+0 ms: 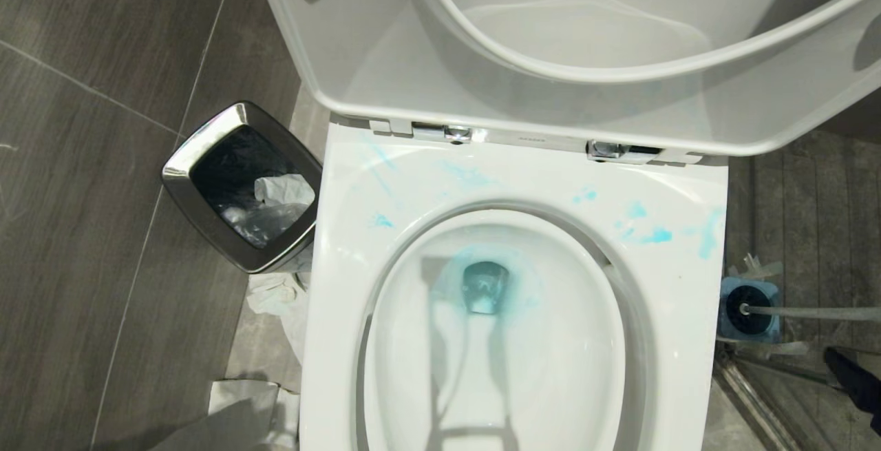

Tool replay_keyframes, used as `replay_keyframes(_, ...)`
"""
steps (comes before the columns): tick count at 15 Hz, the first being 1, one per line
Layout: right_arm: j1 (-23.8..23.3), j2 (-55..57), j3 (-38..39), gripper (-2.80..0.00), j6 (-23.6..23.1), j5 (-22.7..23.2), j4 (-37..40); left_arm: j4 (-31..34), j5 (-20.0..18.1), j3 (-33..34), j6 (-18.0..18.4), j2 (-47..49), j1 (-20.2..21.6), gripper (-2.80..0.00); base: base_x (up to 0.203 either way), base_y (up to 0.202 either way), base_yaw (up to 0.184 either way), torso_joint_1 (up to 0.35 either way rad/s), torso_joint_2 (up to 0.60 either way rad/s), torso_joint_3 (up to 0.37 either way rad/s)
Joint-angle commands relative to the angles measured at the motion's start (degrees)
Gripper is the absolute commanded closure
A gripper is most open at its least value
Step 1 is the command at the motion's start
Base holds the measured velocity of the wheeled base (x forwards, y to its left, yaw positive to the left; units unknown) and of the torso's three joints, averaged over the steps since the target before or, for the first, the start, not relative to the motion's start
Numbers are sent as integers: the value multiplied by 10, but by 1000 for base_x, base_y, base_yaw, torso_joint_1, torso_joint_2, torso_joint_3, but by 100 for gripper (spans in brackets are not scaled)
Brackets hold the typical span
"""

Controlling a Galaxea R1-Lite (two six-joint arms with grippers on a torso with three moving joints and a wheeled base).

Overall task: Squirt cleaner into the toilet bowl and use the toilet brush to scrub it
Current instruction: Scrub the toilet bowl

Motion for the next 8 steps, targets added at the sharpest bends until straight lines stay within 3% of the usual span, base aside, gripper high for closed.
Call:
replay_keyframes(1,-27,74,14,-280,6,2,-43,-1,0,1,0,0,0,0,0,0,0,0,0,0)
replay_keyframes(8,-42,182,9,-280,2,2,-128,0,0,1,0,0,0,0,0,0,0,0,0,0)
